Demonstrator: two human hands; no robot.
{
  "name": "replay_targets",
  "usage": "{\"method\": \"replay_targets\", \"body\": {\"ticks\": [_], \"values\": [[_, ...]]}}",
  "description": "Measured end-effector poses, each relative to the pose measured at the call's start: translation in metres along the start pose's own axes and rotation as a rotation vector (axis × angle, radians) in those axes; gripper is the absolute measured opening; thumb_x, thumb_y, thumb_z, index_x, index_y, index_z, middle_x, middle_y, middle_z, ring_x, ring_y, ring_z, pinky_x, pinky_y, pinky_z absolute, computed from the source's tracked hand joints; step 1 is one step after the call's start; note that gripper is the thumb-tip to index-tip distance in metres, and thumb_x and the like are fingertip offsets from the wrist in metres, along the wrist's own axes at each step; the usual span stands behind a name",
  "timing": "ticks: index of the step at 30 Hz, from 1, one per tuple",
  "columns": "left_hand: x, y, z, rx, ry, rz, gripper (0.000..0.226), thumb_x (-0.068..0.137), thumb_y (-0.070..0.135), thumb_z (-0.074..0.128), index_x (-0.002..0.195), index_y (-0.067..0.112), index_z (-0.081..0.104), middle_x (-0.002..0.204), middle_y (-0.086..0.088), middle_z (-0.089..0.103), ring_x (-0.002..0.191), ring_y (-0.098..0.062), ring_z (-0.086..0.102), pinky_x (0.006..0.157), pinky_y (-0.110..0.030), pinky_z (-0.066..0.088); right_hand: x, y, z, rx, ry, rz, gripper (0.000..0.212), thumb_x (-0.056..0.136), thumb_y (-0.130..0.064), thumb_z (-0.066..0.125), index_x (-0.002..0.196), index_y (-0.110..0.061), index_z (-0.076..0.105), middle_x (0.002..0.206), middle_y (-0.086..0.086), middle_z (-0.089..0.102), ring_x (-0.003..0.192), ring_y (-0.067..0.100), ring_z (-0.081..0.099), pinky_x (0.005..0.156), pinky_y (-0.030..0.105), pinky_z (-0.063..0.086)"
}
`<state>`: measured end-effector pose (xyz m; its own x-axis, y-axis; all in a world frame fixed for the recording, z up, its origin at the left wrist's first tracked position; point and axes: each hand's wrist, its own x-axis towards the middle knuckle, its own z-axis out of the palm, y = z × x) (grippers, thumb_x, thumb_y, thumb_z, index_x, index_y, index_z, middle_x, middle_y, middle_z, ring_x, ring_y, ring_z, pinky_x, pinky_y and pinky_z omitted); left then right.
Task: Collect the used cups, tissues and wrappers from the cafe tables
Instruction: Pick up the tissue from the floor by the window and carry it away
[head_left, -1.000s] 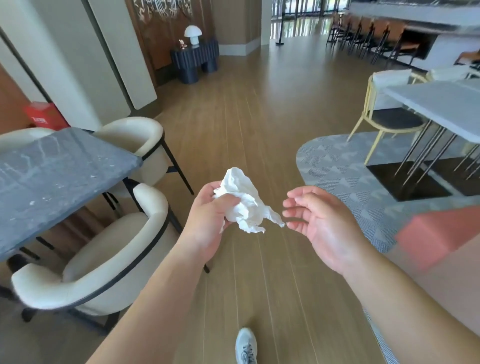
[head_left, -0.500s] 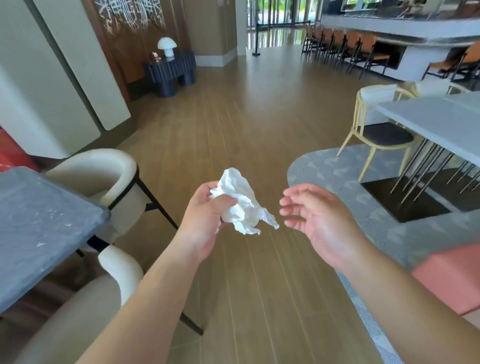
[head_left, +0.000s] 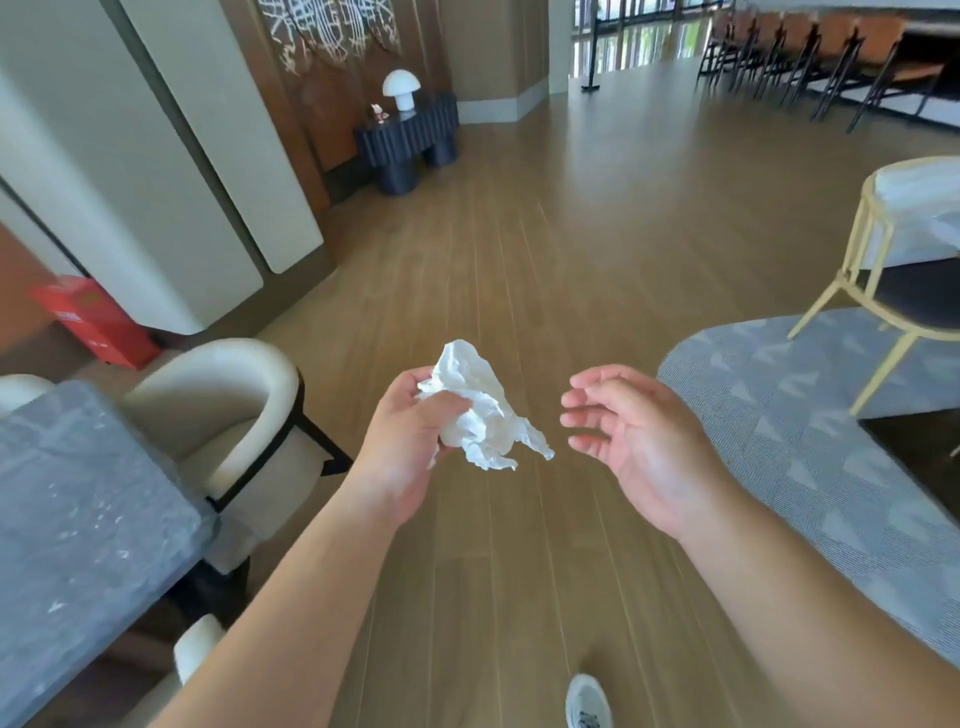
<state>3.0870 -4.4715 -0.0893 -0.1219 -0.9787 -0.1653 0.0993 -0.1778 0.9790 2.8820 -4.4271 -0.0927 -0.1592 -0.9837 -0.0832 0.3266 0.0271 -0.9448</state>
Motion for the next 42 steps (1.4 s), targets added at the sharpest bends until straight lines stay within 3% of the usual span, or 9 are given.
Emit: {"method": "replay_targets", "body": {"ticks": [6,10,16,21,25,29,34,38,42], "values": [[0.116,0.039,0.041,0.038,0.0,0.046,0.048,0.073,0.015,0.069,0.119,0.013,0.059,0.09,-0.001,0.077,0.078,-0.019,0.073,0.068,-0.029,0.056,0.124,-0.035,-0.015,0.02,-0.065,-0.013,0.024,0.09,-0.008,0.055,0.078,-0.021,0.072,0.083,0.001,0.069,0.075,0.015,0.066,0.066,0.029,0.051],[0.168,0.049,0.057,0.058,0.0,0.028,0.052,0.071,0.016,0.069,0.122,0.013,0.059,0.095,-0.004,0.075,0.082,-0.025,0.07,0.082,-0.045,0.049,0.176,-0.043,-0.021,0.03,-0.059,-0.015,0.018,0.087,-0.012,0.056,0.081,-0.02,0.07,0.082,0.001,0.069,0.074,0.014,0.066,0.066,0.028,0.052],[0.253,0.056,0.058,0.034,-0.015,0.029,0.048,0.072,0.017,0.07,0.119,0.016,0.06,0.091,0.0,0.076,0.076,-0.021,0.07,0.079,-0.043,0.047,0.257,-0.046,-0.02,0.01,-0.039,-0.001,0.025,0.095,-0.004,0.05,0.084,-0.016,0.068,0.082,0.002,0.068,0.074,0.015,0.065,0.065,0.028,0.052],[0.339,0.055,0.043,0.003,-0.027,0.011,0.047,0.071,0.017,0.069,0.117,0.017,0.061,0.088,0.001,0.076,0.072,-0.016,0.071,0.07,-0.033,0.049,0.334,-0.034,-0.004,-0.054,-0.06,-0.005,0.02,0.094,-0.007,0.053,0.086,-0.017,0.068,0.082,-0.001,0.07,0.075,0.013,0.066,0.069,0.03,0.051],[0.426,0.061,0.028,-0.045,-0.075,0.011,0.043,0.075,0.013,0.069,0.117,0.015,0.061,0.089,0.0,0.076,0.073,-0.017,0.072,0.062,-0.026,0.053,0.412,-0.032,0.011,-0.08,-0.04,-0.022,0.014,0.08,-0.02,0.057,0.086,-0.019,0.069,0.083,-0.002,0.071,0.076,0.012,0.066,0.065,0.026,0.053],[0.517,0.079,0.008,-0.077,-0.11,-0.008,0.047,0.072,0.014,0.069,0.118,0.015,0.06,0.091,-0.001,0.076,0.074,-0.018,0.072,0.066,-0.031,0.054,0.497,-0.033,0.039,-0.093,0.014,-0.024,0.027,0.095,-0.005,0.051,0.083,-0.019,0.07,0.083,0.0,0.071,0.075,0.013,0.066,0.066,0.028,0.052],[0.613,0.106,-0.023,-0.075,-0.134,-0.004,0.049,0.07,0.017,0.07,0.118,0.017,0.06,0.09,0.001,0.077,0.074,-0.018,0.071,0.073,-0.034,0.051,0.59,-0.041,0.082,-0.131,0.03,-0.046,0.029,0.096,-0.005,0.051,0.081,-0.021,0.071,0.084,0.001,0.071,0.076,0.014,0.066,0.065,0.028,0.053],[0.664,0.12,-0.05,-0.096,-0.115,0.01,0.046,0.071,0.016,0.068,0.117,0.017,0.06,0.09,0.001,0.077,0.075,-0.017,0.071,0.071,-0.033,0.052,0.64,-0.037,0.115,-0.142,0.012,-0.043,0.014,0.086,-0.013,0.057,0.085,-0.017,0.07,0.086,0.002,0.07,0.077,0.015,0.066,0.067,0.029,0.052],[0.701,0.132,-0.083,-0.108,-0.082,0.033,0.046,0.072,0.016,0.068,0.117,0.016,0.059,0.087,0.002,0.077,0.072,-0.016,0.073,0.062,-0.028,0.054,0.69,-0.037,0.151,-0.151,-0.033,-0.048,0.019,0.09,-0.007,0.055,0.084,-0.017,0.071,0.084,0.002,0.07,0.077,0.016,0.065,0.065,0.029,0.052]]}}
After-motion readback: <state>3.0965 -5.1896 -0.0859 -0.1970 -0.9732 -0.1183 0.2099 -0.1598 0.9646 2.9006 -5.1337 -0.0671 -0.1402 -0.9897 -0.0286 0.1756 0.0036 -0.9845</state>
